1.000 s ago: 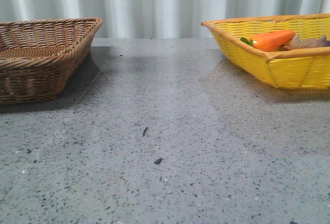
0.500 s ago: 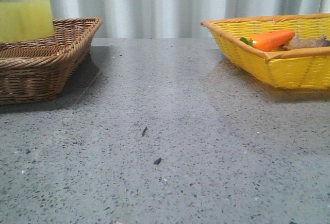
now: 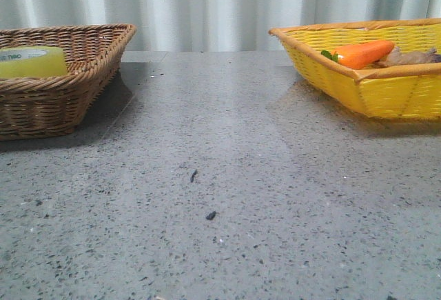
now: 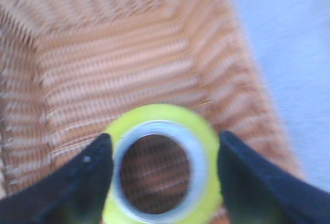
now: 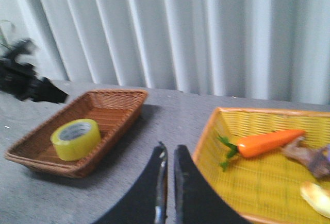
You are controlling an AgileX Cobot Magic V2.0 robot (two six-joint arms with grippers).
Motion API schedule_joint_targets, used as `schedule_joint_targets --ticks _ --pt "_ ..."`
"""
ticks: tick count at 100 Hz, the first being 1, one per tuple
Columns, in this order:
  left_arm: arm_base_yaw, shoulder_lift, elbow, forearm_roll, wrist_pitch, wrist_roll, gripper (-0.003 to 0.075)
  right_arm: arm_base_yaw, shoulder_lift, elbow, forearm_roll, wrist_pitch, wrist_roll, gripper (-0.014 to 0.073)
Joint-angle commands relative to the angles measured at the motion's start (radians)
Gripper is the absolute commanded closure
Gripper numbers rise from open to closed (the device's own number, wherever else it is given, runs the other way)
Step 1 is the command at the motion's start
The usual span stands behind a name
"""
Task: Transfer tape with both arms
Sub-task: 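Lower the tape roll into the brown basket and open the left gripper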
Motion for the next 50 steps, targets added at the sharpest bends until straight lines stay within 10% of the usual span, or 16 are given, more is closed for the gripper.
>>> schedule_joint_targets --ticks 1,26,50 --pt "-0.077 -0.159 0.110 -0.032 -0.177 -0.011 0.0477 -0.002 -0.035 0.015 -0.072 -0.035 -0.004 0.0650" --pt "-0.315 -0.505 0.564 -0.039 -0.431 -0.036 0.0736 -0.002 -0.187 0.185 -0.114 -0.100 -0.004 0.0653" --pt "-0.372 -0.630 0.723 -0.106 -0.429 -0.052 0.0741 -0.002 -0.216 0.262 -0.114 -0.146 -0.004 0.0655"
